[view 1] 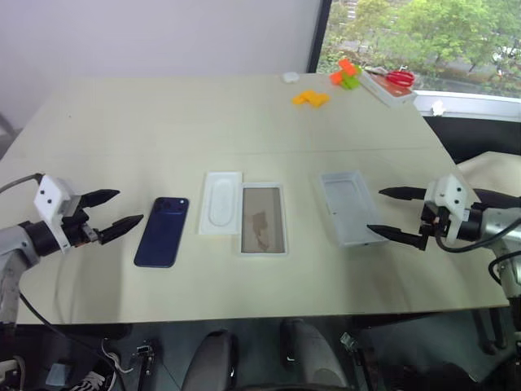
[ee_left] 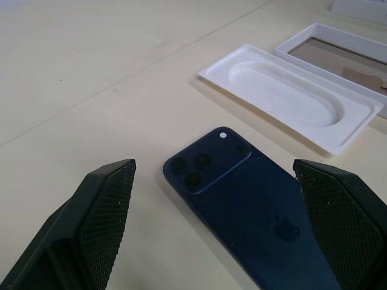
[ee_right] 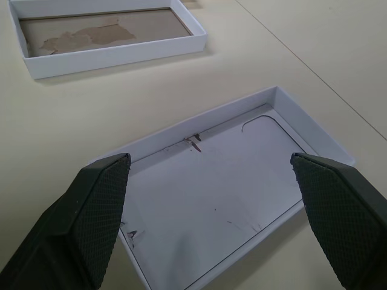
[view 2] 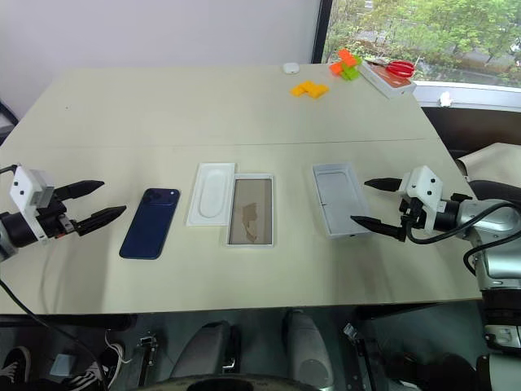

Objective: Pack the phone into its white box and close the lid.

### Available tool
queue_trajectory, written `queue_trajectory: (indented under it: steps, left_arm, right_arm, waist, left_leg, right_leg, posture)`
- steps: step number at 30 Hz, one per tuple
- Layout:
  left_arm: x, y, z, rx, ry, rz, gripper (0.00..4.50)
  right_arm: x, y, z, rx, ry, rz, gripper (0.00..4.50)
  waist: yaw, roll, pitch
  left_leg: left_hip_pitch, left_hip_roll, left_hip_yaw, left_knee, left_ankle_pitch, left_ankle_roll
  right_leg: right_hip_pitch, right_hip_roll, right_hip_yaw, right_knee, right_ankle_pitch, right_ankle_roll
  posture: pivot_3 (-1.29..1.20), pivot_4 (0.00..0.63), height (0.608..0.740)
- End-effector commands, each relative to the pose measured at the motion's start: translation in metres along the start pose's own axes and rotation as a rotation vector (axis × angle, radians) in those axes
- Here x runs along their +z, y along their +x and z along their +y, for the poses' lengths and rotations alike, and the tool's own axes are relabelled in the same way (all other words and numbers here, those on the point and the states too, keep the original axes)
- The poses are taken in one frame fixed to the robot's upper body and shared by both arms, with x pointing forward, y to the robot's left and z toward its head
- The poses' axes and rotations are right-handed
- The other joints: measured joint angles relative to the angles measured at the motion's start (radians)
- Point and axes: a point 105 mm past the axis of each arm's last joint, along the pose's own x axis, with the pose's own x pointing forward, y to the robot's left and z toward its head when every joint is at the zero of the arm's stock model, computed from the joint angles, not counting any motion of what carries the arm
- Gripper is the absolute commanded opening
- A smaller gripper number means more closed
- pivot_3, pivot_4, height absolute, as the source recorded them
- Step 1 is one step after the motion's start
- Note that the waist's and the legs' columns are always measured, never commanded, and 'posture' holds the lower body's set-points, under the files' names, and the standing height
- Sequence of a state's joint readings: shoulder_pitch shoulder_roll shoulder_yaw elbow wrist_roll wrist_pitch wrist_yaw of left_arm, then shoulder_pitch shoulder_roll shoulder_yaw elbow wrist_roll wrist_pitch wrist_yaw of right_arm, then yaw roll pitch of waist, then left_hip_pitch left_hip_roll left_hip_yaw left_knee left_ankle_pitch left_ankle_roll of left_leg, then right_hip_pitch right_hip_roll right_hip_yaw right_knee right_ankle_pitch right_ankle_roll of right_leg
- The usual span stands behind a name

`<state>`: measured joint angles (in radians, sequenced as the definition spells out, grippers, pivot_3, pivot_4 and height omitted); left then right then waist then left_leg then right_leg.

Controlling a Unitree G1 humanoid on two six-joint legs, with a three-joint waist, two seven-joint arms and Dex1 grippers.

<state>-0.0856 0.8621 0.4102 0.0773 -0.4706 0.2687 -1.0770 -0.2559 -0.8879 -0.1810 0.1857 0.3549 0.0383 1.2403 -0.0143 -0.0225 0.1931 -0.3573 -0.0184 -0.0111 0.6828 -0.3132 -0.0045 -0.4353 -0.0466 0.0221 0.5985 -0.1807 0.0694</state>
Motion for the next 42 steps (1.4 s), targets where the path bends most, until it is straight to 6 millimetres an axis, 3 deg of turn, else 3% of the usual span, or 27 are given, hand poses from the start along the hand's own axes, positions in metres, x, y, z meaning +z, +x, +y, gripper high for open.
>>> queue_trajectory:
  steps: [1,16,34,42]
  left_arm:
    - [0.012,-0.001,0.004,0.015,0.037,-0.036,4.4]
    - [0.022,0.003,0.005,0.037,-0.012,-0.067,4.4]
    - [0.012,0.0,0.005,0.028,-0.044,-0.027,4.4]
    - [0.016,0.005,0.006,0.044,-0.131,-0.025,4.4]
  right_arm:
    - [0.009,-0.003,-0.004,-0.017,-0.04,-0.02,4.44]
    - [0.01,0.004,-0.007,-0.01,-0.045,-0.021,4.44]
    - [0.006,-0.005,-0.009,-0.048,-0.05,-0.005,4.44]
    - [0.011,0.001,-0.008,-0.05,-0.047,-0.026,4.44]
  waist:
    - [0.0,0.0,0.0]
    - [-0.001,0.0,0.0]
    - [0.0,0.0,0.0]
    - [0.0,0.0,0.0]
  left_leg:
    - [0.0,0.0,0.0,0.0,0.0,0.0]
    - [0.0,0.0,0.0,0.0,0.0,0.0]
    - [0.0,0.0,0.0,0.0,0.0,0.0]
    - [0.0,0.0,0.0,0.0,0.0,0.0]
  right_leg:
    - [0.0,0.0,0.0,0.0,0.0,0.0]
    - [0.0,0.0,0.0,0.0,0.0,0.0]
    - [0.0,0.0,0.0,-0.001,0.0,0.0]
    - [0.0,0.0,0.0,0.0,-0.001,0.001]
  posture:
    - [0.0,0.15,0.74]
    - [0.0,0.15,0.74]
    - [0.0,0.15,0.74]
    - [0.0,0.15,0.74]
